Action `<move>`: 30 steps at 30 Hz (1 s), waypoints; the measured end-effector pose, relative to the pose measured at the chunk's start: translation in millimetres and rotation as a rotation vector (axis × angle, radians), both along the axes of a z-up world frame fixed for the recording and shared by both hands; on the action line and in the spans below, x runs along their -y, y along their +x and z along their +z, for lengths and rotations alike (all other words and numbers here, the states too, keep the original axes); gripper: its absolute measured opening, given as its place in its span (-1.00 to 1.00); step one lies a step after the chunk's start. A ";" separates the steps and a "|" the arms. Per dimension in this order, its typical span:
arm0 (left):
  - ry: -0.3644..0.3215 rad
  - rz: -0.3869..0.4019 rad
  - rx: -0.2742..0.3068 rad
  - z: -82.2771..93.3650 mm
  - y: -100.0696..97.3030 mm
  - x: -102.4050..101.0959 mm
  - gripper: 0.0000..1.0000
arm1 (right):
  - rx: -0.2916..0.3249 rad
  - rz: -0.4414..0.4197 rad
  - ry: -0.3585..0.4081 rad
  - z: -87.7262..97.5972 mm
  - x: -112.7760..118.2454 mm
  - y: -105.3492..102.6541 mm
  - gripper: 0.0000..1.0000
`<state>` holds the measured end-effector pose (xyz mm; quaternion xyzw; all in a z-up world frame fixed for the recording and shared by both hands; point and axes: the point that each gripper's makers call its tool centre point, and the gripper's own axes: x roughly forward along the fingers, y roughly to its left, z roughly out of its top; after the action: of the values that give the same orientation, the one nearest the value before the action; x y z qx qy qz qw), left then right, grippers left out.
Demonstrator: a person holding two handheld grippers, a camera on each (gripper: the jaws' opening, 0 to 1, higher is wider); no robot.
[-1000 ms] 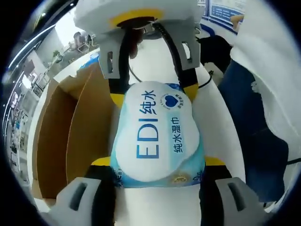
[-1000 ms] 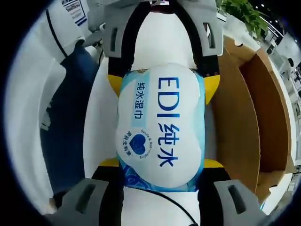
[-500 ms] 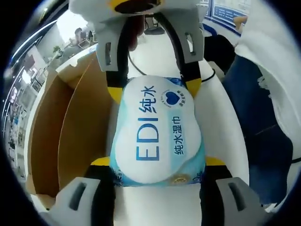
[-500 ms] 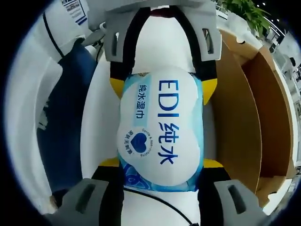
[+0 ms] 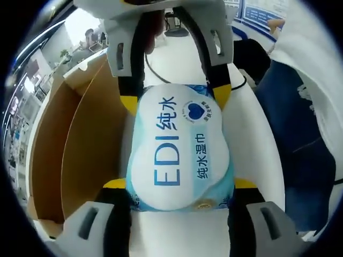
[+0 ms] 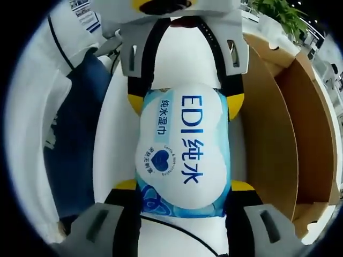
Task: Operate the shoe box by opening the lid, removing the specified soft item, and placing it in the target area until the item is outside and the box remains undamaged.
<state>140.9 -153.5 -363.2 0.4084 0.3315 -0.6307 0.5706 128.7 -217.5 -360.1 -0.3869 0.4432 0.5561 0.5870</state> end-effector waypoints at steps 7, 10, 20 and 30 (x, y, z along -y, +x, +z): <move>-0.006 -0.001 -0.002 -0.6 0.4 0.1 0.46 | 0.007 -0.008 0.013 1.4 0.2 -0.2 0.25; -0.007 0.000 -0.001 -0.8 0.2 0.0 0.46 | 0.011 -0.010 0.014 1.4 0.2 -0.2 0.28; -0.019 0.018 -0.009 -1.4 -0.8 -0.1 0.45 | 0.008 -0.081 0.019 2.8 4.6 1.6 0.43; -0.024 0.027 -0.011 -2.0 -0.8 -0.2 0.45 | 0.035 -0.128 0.042 22.4 17.9 -3.4 0.55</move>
<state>140.1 -153.3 -365.2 0.3936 0.3323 -0.6291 0.5821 125.3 -235.4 -337.8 -0.3550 0.4451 0.5200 0.6368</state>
